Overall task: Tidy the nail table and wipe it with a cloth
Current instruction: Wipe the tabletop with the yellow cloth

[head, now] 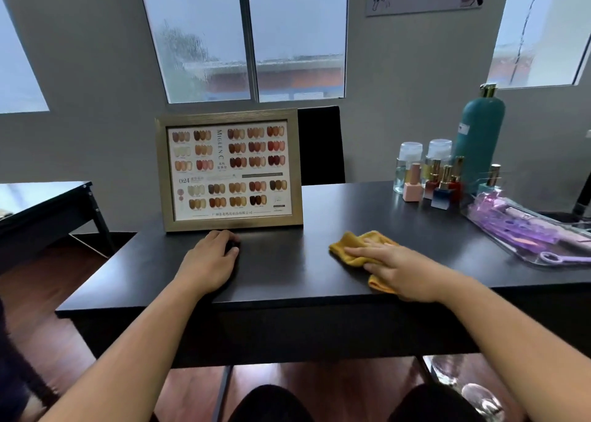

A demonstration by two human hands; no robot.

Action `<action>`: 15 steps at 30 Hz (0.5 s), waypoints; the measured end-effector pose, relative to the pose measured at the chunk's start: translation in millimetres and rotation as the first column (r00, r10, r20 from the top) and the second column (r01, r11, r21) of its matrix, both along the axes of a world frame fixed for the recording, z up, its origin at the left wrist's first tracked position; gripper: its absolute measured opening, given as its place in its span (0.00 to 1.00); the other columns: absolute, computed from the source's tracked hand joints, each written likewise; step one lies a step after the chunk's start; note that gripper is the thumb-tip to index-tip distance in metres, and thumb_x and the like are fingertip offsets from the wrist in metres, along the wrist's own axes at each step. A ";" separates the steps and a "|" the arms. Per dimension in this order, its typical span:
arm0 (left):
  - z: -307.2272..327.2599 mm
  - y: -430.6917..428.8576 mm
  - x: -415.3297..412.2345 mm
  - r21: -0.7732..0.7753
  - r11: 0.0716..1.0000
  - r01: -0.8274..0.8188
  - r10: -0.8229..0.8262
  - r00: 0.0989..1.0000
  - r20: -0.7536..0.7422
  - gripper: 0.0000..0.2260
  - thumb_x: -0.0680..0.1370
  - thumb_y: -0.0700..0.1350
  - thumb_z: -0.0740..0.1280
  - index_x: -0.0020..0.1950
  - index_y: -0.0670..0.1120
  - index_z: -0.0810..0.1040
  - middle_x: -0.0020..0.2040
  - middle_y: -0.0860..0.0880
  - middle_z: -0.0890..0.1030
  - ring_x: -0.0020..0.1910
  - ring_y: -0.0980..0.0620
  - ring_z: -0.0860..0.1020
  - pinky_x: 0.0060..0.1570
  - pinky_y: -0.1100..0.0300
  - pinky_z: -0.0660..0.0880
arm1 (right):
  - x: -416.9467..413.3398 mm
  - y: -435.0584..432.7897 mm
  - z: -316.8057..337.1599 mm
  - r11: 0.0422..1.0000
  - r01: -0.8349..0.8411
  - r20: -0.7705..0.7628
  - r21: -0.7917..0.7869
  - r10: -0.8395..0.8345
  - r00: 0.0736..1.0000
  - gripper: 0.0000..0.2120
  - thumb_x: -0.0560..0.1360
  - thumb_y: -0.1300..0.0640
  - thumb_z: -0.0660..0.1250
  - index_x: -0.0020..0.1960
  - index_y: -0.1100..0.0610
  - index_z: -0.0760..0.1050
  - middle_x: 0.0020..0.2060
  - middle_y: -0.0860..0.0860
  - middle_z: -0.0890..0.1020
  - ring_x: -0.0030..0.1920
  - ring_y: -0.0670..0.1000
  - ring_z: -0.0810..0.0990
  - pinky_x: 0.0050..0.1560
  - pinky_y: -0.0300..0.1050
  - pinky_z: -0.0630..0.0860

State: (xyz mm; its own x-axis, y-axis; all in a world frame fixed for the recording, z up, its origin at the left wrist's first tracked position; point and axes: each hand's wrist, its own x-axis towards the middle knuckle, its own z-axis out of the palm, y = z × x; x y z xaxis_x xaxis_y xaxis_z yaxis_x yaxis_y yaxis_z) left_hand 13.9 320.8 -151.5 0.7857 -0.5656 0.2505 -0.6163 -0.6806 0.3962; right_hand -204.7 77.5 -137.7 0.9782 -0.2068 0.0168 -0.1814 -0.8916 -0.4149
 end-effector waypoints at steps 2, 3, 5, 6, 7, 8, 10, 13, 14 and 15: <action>-0.2 -0.3 -0.2 -0.001 1.000 0.001 -0.001 1.000 0.000 0.13 0.79 0.47 0.57 0.63 0.49 0.72 0.64 0.49 0.72 0.64 0.48 0.70 0.64 0.49 0.67 | -8.9 -27.7 0.6 0.993 0.117 -0.010 0.023 -0.117 0.993 0.21 0.81 0.55 0.57 0.72 0.41 0.64 0.76 0.48 0.60 0.76 0.50 0.56 0.73 0.44 0.52; -0.2 -0.4 -0.3 -0.001 1.000 0.001 -0.001 1.000 0.000 0.13 0.79 0.47 0.57 0.63 0.49 0.72 0.64 0.49 0.72 0.64 0.48 0.70 0.64 0.49 0.67 | -9.9 -39.9 0.7 0.982 0.186 -0.013 0.019 -0.186 0.983 0.21 0.81 0.55 0.57 0.72 0.43 0.64 0.76 0.50 0.61 0.76 0.51 0.56 0.73 0.43 0.52; -0.2 -1.0 -0.4 -0.002 1.000 0.002 -0.002 1.000 0.005 0.13 0.79 0.47 0.57 0.63 0.49 0.72 0.64 0.49 0.72 0.64 0.48 0.70 0.63 0.49 0.67 | -4.7 -57.9 1.9 0.948 0.317 -0.014 -0.008 -0.317 0.948 0.21 0.81 0.55 0.56 0.73 0.47 0.63 0.76 0.53 0.60 0.76 0.52 0.55 0.73 0.44 0.52; -0.3 -1.2 -0.3 -0.002 1.000 0.003 -0.003 1.000 0.008 0.13 0.79 0.47 0.57 0.62 0.49 0.72 0.64 0.49 0.72 0.64 0.48 0.70 0.63 0.49 0.68 | 1.1 -61.5 3.1 0.928 0.371 -0.014 -0.022 -0.371 0.928 0.21 0.81 0.54 0.55 0.74 0.48 0.63 0.76 0.54 0.60 0.76 0.53 0.55 0.74 0.45 0.52; -0.3 -1.3 -0.1 -0.004 1.000 0.003 -0.003 1.000 0.011 0.13 0.79 0.47 0.58 0.62 0.49 0.72 0.64 0.49 0.72 0.64 0.48 0.70 0.63 0.49 0.68 | 8.6 -61.5 4.1 0.909 0.415 -0.019 -0.037 -0.416 0.909 0.22 0.81 0.54 0.54 0.75 0.50 0.62 0.76 0.54 0.59 0.76 0.54 0.55 0.75 0.46 0.52; -0.2 -1.3 -0.1 -0.007 1.000 0.002 -0.002 1.000 0.011 0.13 0.79 0.47 0.58 0.62 0.49 0.72 0.64 0.49 0.72 0.64 0.48 0.70 0.63 0.50 0.68 | 16.5 -57.8 4.9 0.893 0.446 -0.027 -0.053 -0.448 0.894 0.22 0.82 0.54 0.53 0.75 0.51 0.60 0.76 0.55 0.58 0.76 0.54 0.54 0.75 0.48 0.52; -0.3 -1.4 0.3 -0.012 1.000 -0.002 0.002 1.000 0.009 0.13 0.79 0.47 0.58 0.62 0.50 0.72 0.64 0.49 0.72 0.64 0.48 0.70 0.63 0.50 0.67 | 33.2 -41.8 6.6 0.886 0.458 -0.042 -0.076 -0.462 0.886 0.23 0.82 0.54 0.52 0.76 0.53 0.58 0.76 0.55 0.58 0.77 0.56 0.53 0.75 0.51 0.53; -1.1 -1.1 1.4 -0.013 1.000 -0.005 0.005 1.000 0.010 0.13 0.79 0.47 0.58 0.62 0.50 0.72 0.64 0.49 0.72 0.64 0.48 0.70 0.63 0.50 0.67 | 54.2 -3.0 8.1 0.930 0.354 -0.034 -0.093 -0.359 0.933 0.25 0.80 0.54 0.56 0.76 0.53 0.58 0.77 0.56 0.57 0.76 0.57 0.55 0.75 0.51 0.54; -1.3 -0.9 1.9 -0.016 1.000 -0.004 0.004 1.000 0.009 0.12 0.79 0.47 0.58 0.62 0.50 0.72 0.64 0.49 0.72 0.64 0.49 0.70 0.63 0.50 0.67 | 58.5 11.4 7.3 0.950 0.294 -0.025 -0.106 -0.298 0.954 0.26 0.80 0.54 0.57 0.76 0.53 0.57 0.77 0.56 0.56 0.76 0.56 0.54 0.75 0.51 0.53; -1.8 -0.4 2.4 -0.022 1.000 -0.003 0.003 1.000 0.006 0.12 0.79 0.47 0.58 0.62 0.50 0.72 0.64 0.49 0.72 0.64 0.49 0.70 0.63 0.51 0.67 | 60.9 24.3 5.5 0.967 0.229 -0.017 -0.111 -0.233 0.972 0.25 0.80 0.53 0.56 0.76 0.52 0.57 0.77 0.55 0.55 0.77 0.55 0.53 0.76 0.50 0.51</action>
State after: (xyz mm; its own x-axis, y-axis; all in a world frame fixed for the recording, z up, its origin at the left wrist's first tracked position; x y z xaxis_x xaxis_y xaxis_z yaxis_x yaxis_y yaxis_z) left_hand 16.3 320.3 -153.3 0.7857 -0.5578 0.2677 -0.6169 -0.6737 0.4070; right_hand -143.8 101.8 -132.3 0.9046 -0.4257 0.0227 -0.3984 -0.8631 -0.3104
